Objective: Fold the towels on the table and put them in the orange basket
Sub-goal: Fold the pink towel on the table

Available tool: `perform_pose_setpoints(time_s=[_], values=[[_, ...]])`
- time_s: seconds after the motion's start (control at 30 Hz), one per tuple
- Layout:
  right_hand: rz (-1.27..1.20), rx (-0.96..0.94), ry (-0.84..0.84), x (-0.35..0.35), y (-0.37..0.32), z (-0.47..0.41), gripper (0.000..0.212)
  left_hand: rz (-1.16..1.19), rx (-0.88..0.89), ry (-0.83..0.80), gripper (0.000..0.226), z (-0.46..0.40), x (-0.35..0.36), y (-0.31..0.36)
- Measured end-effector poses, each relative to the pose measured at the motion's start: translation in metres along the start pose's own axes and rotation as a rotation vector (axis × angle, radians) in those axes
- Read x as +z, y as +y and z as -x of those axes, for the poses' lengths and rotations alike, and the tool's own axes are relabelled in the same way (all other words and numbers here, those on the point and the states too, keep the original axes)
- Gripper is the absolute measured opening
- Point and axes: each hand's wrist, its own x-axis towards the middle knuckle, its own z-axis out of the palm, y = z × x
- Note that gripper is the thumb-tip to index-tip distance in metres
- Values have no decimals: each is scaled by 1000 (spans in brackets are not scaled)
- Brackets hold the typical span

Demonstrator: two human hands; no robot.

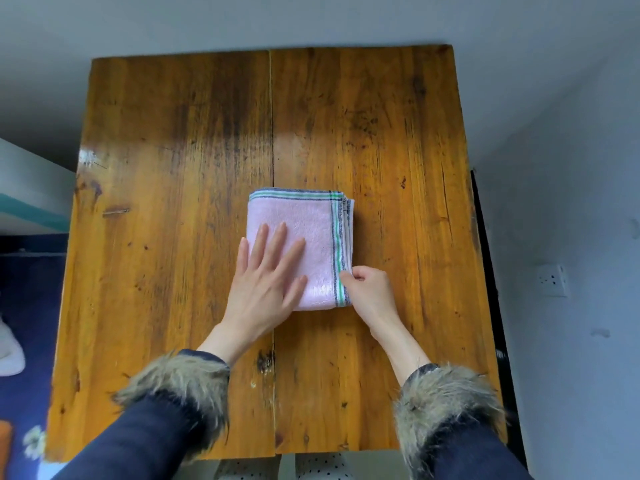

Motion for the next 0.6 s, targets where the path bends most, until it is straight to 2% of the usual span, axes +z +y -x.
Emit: perform_pose_setpoints(time_s=[0.03,0.1,0.17,0.23,0.27,0.4,0.6], values=[[39,-16,32,1,0,1,24,-6,6,-19,59,0,1,-1],[235,-162,220,8,-1,6,15,-7,8,-24,59,-2,2,0],[368,-425,373,20,-6,8,35,23,15,1,56,-5,0,3],[514,-665,383,33,-7,-5,43,80,19,48,53,-11,-4,3],[600,-718,366,37,-9,-14,44,102,15,68,53,-16,-6,2],[794,-670,288,35,-6,-47,54,87,-3,84,53,-34,-3,-9],[794,-598,223,34,4,-59,56,35,21,125,53,-36,19,-12]])
